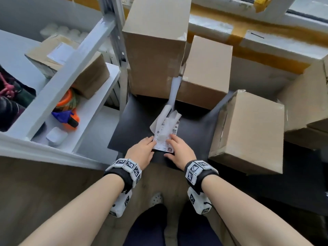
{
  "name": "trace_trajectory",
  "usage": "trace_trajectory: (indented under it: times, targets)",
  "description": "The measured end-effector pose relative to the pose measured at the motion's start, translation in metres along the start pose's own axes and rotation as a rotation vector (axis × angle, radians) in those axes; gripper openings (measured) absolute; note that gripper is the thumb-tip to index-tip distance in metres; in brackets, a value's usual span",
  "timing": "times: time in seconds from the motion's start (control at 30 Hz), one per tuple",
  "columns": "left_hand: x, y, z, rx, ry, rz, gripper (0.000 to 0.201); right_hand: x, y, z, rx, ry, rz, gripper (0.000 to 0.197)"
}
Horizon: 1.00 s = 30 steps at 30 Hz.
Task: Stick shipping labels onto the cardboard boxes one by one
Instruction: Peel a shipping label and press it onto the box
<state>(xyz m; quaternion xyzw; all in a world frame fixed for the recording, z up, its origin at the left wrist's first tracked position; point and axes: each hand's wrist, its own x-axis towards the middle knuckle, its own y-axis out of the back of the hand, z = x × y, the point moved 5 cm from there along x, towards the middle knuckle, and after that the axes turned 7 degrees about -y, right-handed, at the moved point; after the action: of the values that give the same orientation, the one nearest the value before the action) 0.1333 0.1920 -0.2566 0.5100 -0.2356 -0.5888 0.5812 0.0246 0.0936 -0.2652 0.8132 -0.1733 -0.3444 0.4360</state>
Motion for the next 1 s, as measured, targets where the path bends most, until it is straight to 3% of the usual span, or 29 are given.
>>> trace_trajectory:
  times: [0.13, 0.3, 0.47, 0.6, 0.7, 0.77, 0.9, 1.0]
  targets:
    - [0.007, -0.006, -0.007, -0.06, 0.008, 0.078, 0.045, 0.005, -0.004, 0.001, -0.002, 0.009, 0.052, 0.055]
    - [0.011, -0.002, -0.012, -0.097, 0.001, 0.251, 0.019, 0.008, -0.003, -0.003, 0.004, 0.048, 0.107, 0.036]
    - [0.017, 0.005, -0.013, -0.111, 0.01, 0.227, 0.024, 0.007, 0.0, -0.007, -0.003, 0.099, 0.179, 0.025]
    - [0.019, 0.021, -0.007, -0.181, 0.06, 0.264, 0.031, 0.004, 0.017, -0.008, 0.022, 0.001, 0.181, 0.026]
    - [0.02, 0.04, 0.004, -0.245, 0.114, 0.304, 0.021, -0.001, 0.041, -0.008, 0.093, -0.105, 0.171, 0.024]
    - [0.022, 0.048, 0.015, -0.332, 0.102, 0.282, 0.016, -0.005, 0.059, -0.01, 0.125, -0.124, 0.188, 0.021]
    - [0.033, 0.069, 0.041, -0.517, 0.077, 0.179, 0.024, -0.015, 0.093, -0.012, 0.16, -0.123, 0.229, 0.017]
    - [0.041, 0.092, 0.054, -0.872, 0.142, 0.229, 0.03, -0.023, 0.114, -0.013, 0.192, -0.109, 0.27, 0.02]
